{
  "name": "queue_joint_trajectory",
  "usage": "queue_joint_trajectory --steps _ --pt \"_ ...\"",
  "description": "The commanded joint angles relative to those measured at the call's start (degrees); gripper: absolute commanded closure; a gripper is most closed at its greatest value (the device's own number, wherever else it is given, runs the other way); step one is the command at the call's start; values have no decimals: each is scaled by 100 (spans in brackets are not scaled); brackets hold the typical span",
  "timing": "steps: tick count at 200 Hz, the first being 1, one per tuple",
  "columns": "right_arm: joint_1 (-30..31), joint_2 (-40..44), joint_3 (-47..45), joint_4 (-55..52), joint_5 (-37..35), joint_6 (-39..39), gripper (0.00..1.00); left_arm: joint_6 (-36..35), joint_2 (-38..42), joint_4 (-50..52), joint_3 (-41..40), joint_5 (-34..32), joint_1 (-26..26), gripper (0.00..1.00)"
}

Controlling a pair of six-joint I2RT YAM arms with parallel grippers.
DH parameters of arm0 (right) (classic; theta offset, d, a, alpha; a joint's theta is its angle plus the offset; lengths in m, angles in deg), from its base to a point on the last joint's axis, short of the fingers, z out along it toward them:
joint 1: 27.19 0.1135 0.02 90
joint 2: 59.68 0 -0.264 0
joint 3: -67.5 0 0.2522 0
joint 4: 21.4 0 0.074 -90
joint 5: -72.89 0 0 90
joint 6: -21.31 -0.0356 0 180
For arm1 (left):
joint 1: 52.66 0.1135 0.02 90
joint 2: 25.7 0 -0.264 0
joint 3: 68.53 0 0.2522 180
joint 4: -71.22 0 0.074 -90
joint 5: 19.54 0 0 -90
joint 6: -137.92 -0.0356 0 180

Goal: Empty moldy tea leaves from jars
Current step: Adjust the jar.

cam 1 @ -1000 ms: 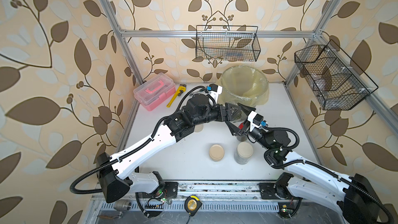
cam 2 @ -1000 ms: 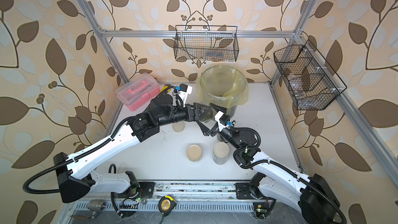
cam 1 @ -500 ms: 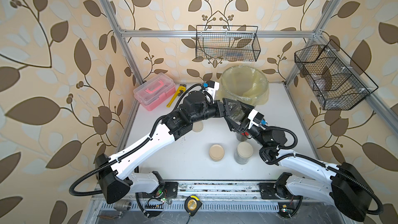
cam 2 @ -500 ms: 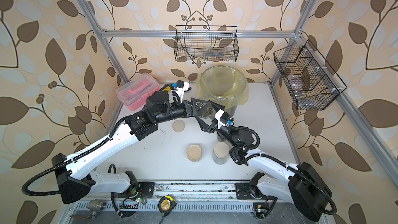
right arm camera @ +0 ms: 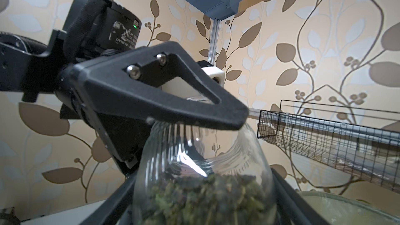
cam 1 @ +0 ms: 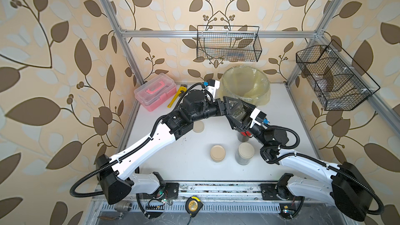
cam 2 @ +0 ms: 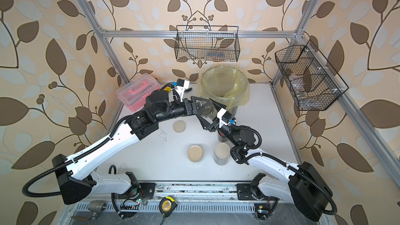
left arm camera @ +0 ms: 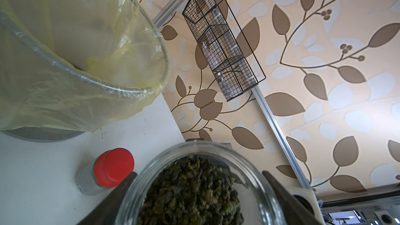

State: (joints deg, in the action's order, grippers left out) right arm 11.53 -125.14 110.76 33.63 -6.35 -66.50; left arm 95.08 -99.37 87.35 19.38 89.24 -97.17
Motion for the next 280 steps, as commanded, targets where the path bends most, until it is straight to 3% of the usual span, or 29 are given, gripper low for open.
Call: queue_joint_trajectory --steps 1,13,28,37,58,72,81,109,137,160,166,179,190,210,230,263,280 --pt "2 -44 200 240 300 -67 36 21 63 -674 272 133 48 52" --pt "4 -49 200 240 317 -112 34 30 55 -692 267 144 48 52" --pt "4 -47 197 248 224 -147 16 41 55 -699 264 142 48 52" --pt "4 -41 197 257 166 -145 13 48 48 -707 261 143 48 51" --pt "-4 -32 214 257 179 -123 15 50 46 -718 265 159 57 51" --pt "-21 -34 229 257 275 -123 28 57 57 -721 254 152 57 51" --pt "-25 -39 232 259 288 -153 30 57 54 -721 252 152 57 51" --pt "-22 -37 232 257 192 -194 9 76 51 -729 232 144 57 51" --pt "-40 -26 241 250 216 -202 14 74 63 -729 225 147 57 51" --pt "-47 -29 258 248 303 -224 28 66 52 -747 225 152 57 51" --pt "-49 -23 259 248 289 -238 26 63 46 -740 227 152 56 51" --pt "-56 -12 275 255 158 -285 9 65 30 -746 215 169 57 51" --pt "-64 -5 281 287 -16 -307 4 72 30 -760 199 178 57 50" --pt "-82 -1 294 301 -63 -308 4 66 45 -773 184 165 57 48" --pt "-119 -20 325 275 142 -328 11 42 63 -766 184 168 57 48" --pt "-127 -56 342 366 -57 -364 0 39 39 -747 174 182 57 49" --pt "-151 -84 414 293 136 -338 8 48 42 -756 176 187 57 49"
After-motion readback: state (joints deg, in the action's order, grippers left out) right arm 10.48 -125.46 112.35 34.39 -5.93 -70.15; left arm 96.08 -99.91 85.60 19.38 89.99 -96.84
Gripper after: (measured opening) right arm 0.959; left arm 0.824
